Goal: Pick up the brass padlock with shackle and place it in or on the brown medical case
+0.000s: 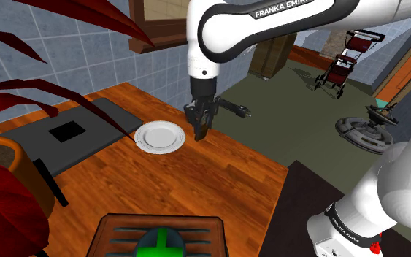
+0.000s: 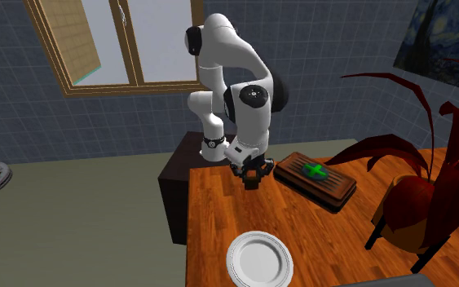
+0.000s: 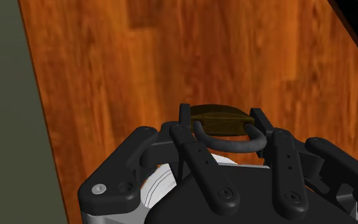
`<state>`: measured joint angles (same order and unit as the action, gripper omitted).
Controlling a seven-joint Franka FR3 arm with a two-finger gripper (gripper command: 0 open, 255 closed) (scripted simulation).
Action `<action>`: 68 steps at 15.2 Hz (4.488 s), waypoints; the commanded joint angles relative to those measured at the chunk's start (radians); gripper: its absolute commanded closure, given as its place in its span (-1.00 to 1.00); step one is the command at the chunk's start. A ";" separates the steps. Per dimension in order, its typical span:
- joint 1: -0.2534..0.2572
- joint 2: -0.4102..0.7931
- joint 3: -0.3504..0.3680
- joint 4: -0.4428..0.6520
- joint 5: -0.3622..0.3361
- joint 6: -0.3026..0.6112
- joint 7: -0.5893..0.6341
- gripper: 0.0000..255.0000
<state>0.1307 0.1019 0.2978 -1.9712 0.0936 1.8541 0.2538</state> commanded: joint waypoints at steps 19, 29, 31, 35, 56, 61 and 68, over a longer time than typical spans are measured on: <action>0.154 -0.061 0.145 -0.005 0.072 -0.013 0.276 1.00; 0.290 0.031 0.256 0.077 0.057 0.029 0.525 1.00; 0.322 0.063 0.276 0.108 0.043 0.035 0.580 1.00; 0.326 0.081 0.274 0.074 0.035 0.085 0.578 1.00; 0.335 0.131 0.268 0.015 0.013 0.188 0.578 -1.00; 0.319 0.097 0.266 0.105 0.025 0.065 0.569 -1.00; 0.319 0.097 0.266 0.105 0.025 0.065 0.569 -1.00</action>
<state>0.4497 0.1987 0.5633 -1.8662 0.1188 1.9195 0.8225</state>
